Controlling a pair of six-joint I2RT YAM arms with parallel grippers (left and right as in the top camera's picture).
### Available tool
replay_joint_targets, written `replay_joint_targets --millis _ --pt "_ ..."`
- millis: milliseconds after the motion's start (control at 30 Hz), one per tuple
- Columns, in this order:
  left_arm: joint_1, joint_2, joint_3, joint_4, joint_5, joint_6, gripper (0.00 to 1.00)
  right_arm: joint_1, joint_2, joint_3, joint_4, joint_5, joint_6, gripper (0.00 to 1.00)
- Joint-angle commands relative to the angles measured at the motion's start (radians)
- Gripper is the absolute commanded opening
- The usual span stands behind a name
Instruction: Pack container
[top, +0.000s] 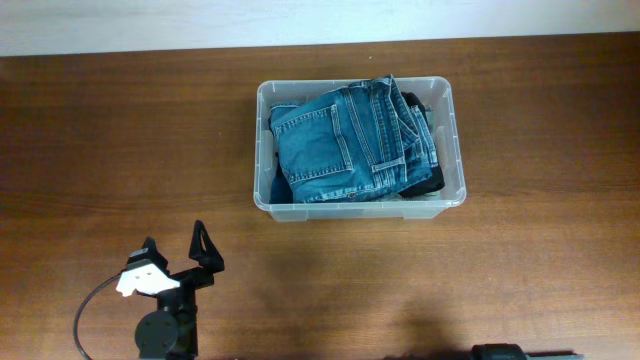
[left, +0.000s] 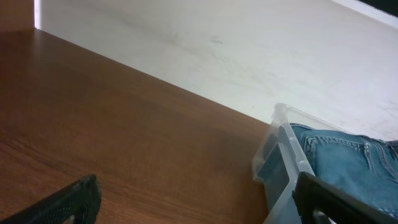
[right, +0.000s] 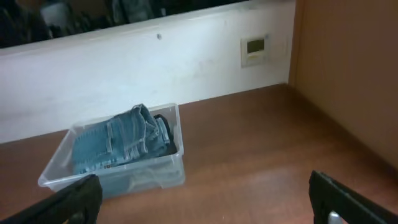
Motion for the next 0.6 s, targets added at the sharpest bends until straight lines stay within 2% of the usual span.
replay_joint_targets --millis 0,267,500,567 --pt "0.005 -0.007 -0.003 -0.002 0.0 0.016 0.99 0.014 -0.049 -0.022 -0.006 0.013 0.011 0.98" --pt "0.005 -0.007 -0.003 -0.002 0.0 0.016 0.99 0.014 -0.197 -0.191 -0.006 0.013 0.011 0.98" --pt "0.005 -0.007 -0.003 -0.002 0.0 0.016 0.99 0.014 -0.354 -0.423 -0.006 0.012 0.011 0.98" --pt "0.005 -0.007 -0.003 -0.002 0.0 0.016 0.99 0.014 -0.352 -0.451 0.004 0.013 0.011 0.98"
